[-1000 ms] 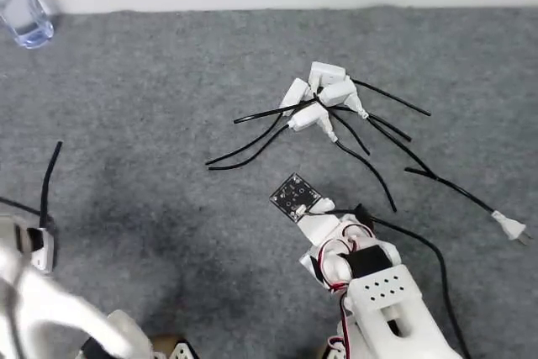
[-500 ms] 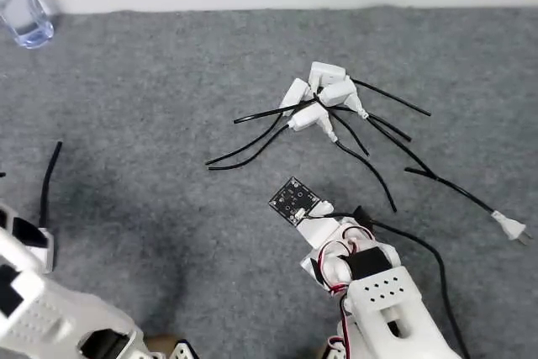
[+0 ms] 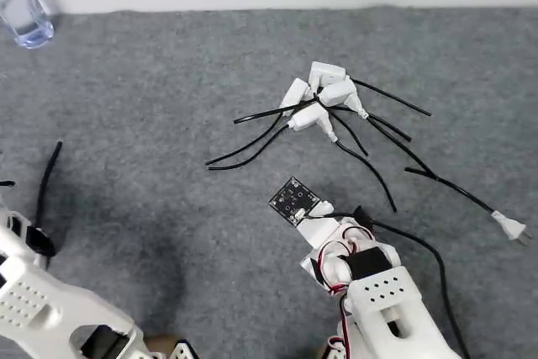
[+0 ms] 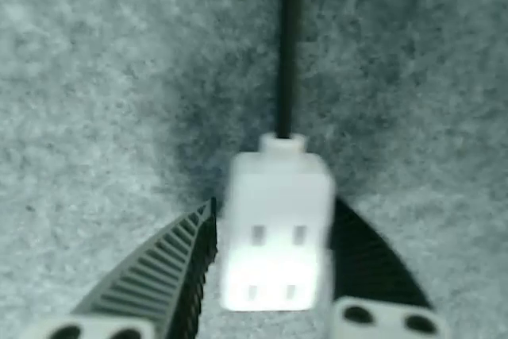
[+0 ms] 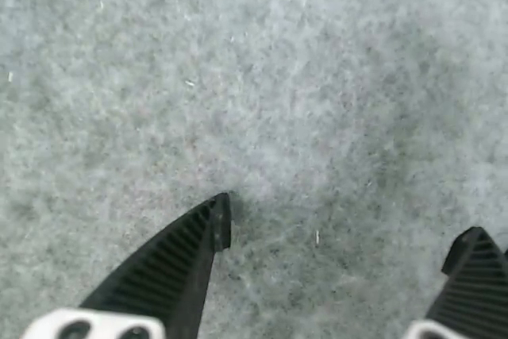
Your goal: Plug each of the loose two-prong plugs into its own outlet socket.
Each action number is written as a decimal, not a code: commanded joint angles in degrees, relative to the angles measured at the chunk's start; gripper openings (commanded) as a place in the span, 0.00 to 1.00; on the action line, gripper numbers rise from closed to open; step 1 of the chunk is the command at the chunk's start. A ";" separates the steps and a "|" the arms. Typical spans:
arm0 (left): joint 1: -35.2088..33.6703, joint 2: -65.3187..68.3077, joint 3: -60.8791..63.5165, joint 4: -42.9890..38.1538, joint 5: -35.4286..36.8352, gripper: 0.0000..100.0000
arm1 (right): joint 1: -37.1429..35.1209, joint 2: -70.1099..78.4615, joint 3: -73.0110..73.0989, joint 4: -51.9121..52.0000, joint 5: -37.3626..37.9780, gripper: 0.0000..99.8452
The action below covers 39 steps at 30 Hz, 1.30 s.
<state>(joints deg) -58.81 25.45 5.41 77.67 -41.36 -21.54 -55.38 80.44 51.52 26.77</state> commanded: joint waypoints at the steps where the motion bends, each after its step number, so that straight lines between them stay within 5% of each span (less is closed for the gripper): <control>1: 0.44 -0.44 0.75 -1.23 -0.44 0.04 | 0.22 -1.01 -0.26 -1.01 0.53 0.41; 9: 4.13 -4.13 -1.10 4.13 -3.43 0.01 | 0.22 -1.01 -0.26 -1.01 0.53 0.41; 14: 14.15 -17.14 -2.42 17.85 -14.59 0.01 | 0.57 -1.01 -0.18 -2.86 0.53 0.41; 21: 29.01 -34.90 -1.71 20.22 -16.26 0.01 | 1.27 -1.10 -0.35 -3.03 0.53 0.41; 31: 56.35 -45.63 18.68 19.16 -16.09 0.01 | 24.66 -1.10 -4.22 -9.36 -5.36 0.41; 39: 72.62 -47.91 31.60 5.01 -7.91 0.01 | 34.33 -1.10 -7.12 -9.89 -10.55 0.41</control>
<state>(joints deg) 9.05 -20.70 35.12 88.92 -52.97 10.55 -55.38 77.01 42.64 17.27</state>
